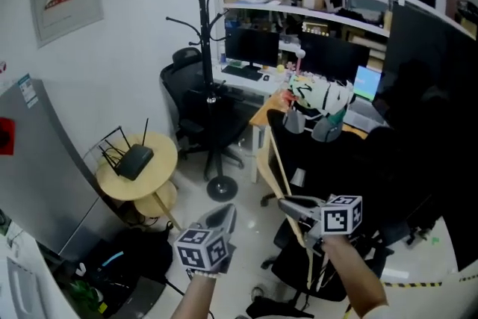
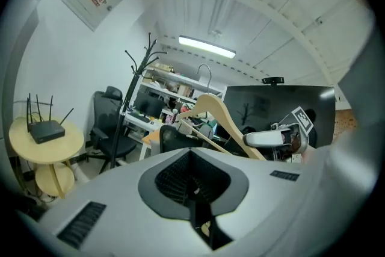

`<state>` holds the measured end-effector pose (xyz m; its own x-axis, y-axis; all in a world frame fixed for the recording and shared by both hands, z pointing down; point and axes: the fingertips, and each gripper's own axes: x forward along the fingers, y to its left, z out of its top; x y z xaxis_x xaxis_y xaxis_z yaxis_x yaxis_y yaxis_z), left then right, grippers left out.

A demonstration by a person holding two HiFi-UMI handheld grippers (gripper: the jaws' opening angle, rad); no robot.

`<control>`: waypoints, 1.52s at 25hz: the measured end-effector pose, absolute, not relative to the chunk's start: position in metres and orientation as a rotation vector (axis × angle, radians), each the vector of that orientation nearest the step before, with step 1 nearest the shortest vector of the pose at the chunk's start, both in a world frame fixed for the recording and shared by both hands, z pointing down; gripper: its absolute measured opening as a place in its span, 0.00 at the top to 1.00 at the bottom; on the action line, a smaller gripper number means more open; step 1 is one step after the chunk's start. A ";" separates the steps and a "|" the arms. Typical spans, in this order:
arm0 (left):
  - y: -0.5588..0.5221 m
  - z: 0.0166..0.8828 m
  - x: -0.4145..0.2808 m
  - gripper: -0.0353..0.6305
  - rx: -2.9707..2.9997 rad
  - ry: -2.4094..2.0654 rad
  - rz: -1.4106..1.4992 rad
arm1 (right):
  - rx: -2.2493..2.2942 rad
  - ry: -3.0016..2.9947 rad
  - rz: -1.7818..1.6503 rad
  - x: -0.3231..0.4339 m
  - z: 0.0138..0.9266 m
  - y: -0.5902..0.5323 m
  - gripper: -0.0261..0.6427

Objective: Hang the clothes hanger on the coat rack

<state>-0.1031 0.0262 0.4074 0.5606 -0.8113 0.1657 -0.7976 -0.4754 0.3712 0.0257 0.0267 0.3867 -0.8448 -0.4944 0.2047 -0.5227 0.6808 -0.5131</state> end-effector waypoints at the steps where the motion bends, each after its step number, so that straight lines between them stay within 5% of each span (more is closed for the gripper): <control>1: 0.019 0.394 -0.108 0.95 2.412 -1.314 -0.060 | 0.852 -2.854 0.863 0.023 0.372 0.017 0.81; 28: -0.281 0.201 -0.113 0.95 2.761 -1.343 -0.020 | 0.893 -3.069 0.569 0.019 0.153 -0.342 0.81; 38: -0.356 0.158 -0.152 0.95 2.820 -1.342 -0.041 | 0.838 -3.152 0.723 -0.006 0.113 -0.424 0.81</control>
